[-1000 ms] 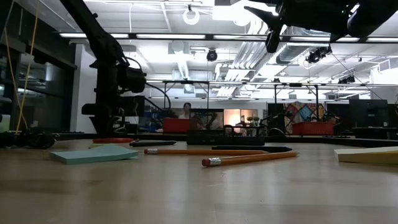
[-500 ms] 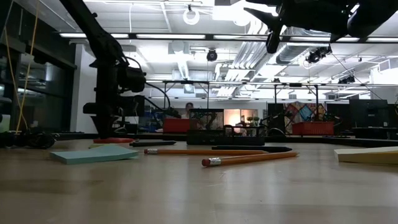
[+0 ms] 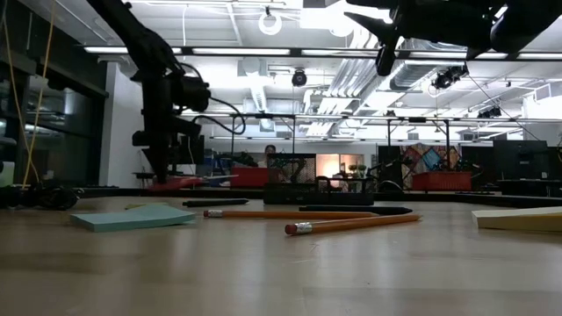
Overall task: Pick and place office supplies into organizer
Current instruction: Put the orange scissors in the black desk organizer
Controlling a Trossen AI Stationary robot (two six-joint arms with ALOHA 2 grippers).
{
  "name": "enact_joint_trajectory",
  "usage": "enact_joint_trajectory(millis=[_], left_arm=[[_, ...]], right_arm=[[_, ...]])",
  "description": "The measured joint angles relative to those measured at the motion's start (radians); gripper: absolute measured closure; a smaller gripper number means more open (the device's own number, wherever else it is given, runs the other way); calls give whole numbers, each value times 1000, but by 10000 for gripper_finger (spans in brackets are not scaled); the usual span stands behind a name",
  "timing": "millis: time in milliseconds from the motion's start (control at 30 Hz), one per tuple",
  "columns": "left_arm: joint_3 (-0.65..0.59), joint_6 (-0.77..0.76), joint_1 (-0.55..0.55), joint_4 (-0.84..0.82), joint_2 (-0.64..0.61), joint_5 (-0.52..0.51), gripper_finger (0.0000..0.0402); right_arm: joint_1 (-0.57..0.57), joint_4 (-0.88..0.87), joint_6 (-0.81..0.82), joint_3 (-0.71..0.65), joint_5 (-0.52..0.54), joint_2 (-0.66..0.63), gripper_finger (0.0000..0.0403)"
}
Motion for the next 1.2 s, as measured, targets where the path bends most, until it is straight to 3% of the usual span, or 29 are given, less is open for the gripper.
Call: enact_joint_trajectory(millis=[233,567,967,1200], left_arm=[[-1,-8,-5,-36,-27,26,401],[53,-29,-107,-100,-122,-2,401],[343,0,-246,-235,-138,-108,401],[456,39,-278,-350,-122,-179,401]], right_arm=[[0,-3,6,0,4,0,336],[-57,-6,26,0,46,0,336],[-100,41,31,0,23,0,336],[-100,279,-12,0,-2,-4,336]])
